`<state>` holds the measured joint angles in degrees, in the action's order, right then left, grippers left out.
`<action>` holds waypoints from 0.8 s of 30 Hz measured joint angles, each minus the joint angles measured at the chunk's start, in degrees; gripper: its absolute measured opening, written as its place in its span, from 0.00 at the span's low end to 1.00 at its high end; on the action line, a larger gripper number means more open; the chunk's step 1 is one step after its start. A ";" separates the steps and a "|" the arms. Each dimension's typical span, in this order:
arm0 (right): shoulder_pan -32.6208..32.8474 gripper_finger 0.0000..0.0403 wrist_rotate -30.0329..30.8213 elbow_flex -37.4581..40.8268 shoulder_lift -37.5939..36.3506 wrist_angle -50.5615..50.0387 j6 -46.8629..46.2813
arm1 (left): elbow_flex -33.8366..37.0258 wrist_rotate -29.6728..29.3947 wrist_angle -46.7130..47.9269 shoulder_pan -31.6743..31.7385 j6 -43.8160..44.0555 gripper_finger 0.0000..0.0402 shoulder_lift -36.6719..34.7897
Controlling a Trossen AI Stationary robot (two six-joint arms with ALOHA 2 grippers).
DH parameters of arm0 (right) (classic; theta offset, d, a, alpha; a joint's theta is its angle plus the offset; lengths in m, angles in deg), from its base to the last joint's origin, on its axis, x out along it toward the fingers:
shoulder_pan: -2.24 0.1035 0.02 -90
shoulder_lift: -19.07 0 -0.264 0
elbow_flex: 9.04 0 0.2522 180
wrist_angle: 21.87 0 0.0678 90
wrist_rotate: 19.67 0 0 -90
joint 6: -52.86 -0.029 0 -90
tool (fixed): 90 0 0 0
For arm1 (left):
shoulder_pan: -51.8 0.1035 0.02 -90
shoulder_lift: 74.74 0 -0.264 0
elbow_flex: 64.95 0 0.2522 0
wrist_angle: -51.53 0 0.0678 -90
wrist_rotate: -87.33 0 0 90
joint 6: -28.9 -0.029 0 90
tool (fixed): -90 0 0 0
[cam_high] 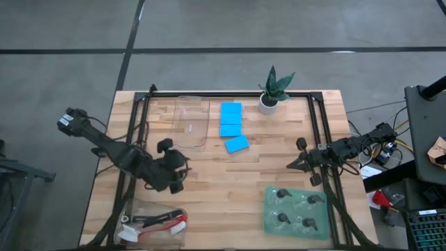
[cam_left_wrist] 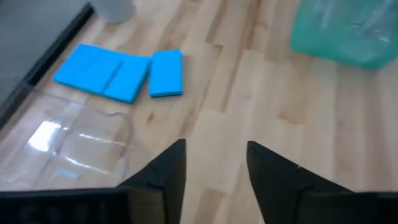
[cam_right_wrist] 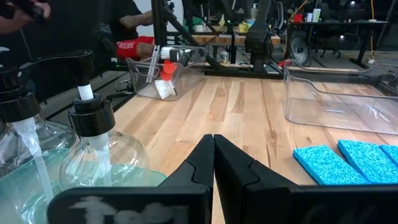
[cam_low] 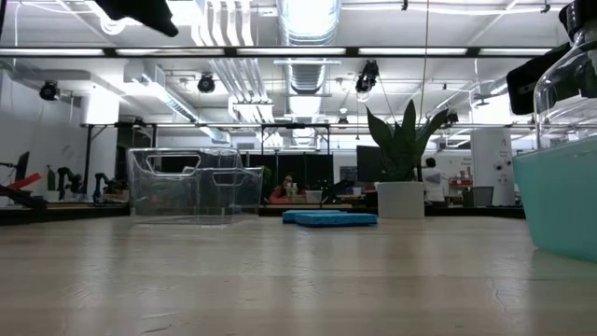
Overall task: Pick & Place Kitchen Sink Supplies
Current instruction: Put the sponge into the top transparent bin
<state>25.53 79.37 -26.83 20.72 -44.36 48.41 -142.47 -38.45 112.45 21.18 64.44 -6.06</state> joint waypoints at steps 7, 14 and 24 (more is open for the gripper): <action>0.00 0.02 0.00 0.00 0.00 0.02 -0.01 | 10.67 -1.71 -3.89 1.20 0.82 0.22 -10.84; -0.01 0.02 0.00 0.00 0.00 0.00 0.00 | 19.78 -1.63 -8.15 1.19 -3.88 0.07 -21.54; -0.01 0.02 0.00 0.00 0.00 0.01 0.00 | 35.78 2.79 -28.38 1.19 -17.53 0.00 -37.43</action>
<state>25.52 79.37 -26.83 20.72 -44.35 48.41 -106.69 -35.66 84.07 22.37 46.92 -43.49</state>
